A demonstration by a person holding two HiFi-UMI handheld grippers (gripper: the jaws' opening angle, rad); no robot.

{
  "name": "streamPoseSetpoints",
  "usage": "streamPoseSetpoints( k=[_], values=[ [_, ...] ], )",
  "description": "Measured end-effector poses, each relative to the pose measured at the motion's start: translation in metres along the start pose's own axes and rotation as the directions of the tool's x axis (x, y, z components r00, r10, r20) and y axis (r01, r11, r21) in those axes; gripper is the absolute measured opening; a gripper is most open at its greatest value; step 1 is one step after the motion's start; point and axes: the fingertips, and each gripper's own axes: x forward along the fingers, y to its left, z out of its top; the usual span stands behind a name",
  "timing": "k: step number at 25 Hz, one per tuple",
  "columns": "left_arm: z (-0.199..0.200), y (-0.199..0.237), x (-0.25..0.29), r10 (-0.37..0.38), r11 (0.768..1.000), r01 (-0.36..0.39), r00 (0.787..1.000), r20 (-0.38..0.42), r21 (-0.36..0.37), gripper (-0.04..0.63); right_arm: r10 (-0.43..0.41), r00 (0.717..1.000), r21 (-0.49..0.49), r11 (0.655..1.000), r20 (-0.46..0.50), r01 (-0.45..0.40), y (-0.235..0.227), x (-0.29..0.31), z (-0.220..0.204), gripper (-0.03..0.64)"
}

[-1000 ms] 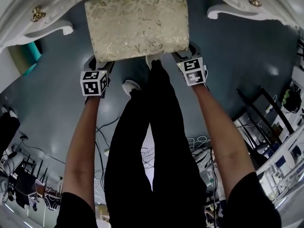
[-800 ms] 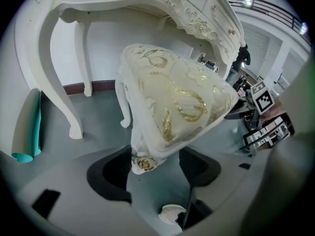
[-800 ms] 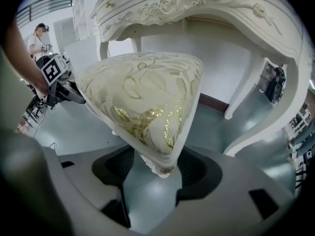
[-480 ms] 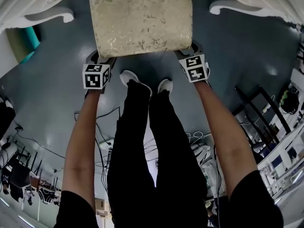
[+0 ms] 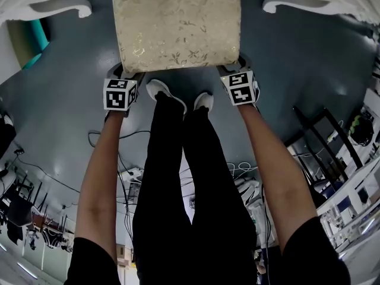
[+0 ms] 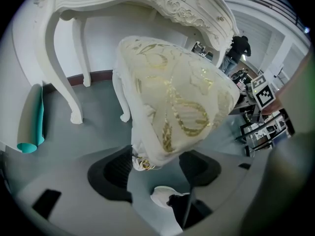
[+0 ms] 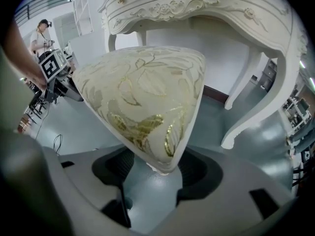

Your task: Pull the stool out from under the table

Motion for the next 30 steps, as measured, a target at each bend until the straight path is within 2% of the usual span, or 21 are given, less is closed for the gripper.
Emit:
streamPoseSetpoints(
  k=[6,12,17,22,30],
  values=[
    [-0.013,-0.012,-0.009,0.033,0.999,-0.033,0.999,0.007,0.036,0.301,0.016,1.000,0.019,1.000,-0.003,-0.016,0.011,-0.011,-0.018,0.287],
    [-0.020,-0.020,-0.021,0.051,0.998,-0.051,0.999,0.018,0.022,0.301,0.019,1.000,0.002,1.000,0.006,-0.019,0.016,-0.021,-0.022,0.287],
    [-0.055,-0.053,-0.016,0.044,0.999,-0.044,0.999,0.013,0.003,0.301,0.026,1.000,-0.025,0.999,-0.001,-0.026,0.017,-0.032,-0.061,0.287],
    [-0.060,-0.055,-0.017,0.054,0.998,-0.054,0.999,0.005,-0.012,0.301,0.037,0.999,-0.042,0.998,-0.009,-0.037,0.016,-0.030,-0.059,0.287],
    [-0.063,-0.055,-0.017,0.068,0.998,-0.068,0.998,-0.004,0.013,0.301,0.039,0.999,-0.040,0.998,-0.006,-0.040,0.018,-0.031,-0.060,0.287]
  ],
)
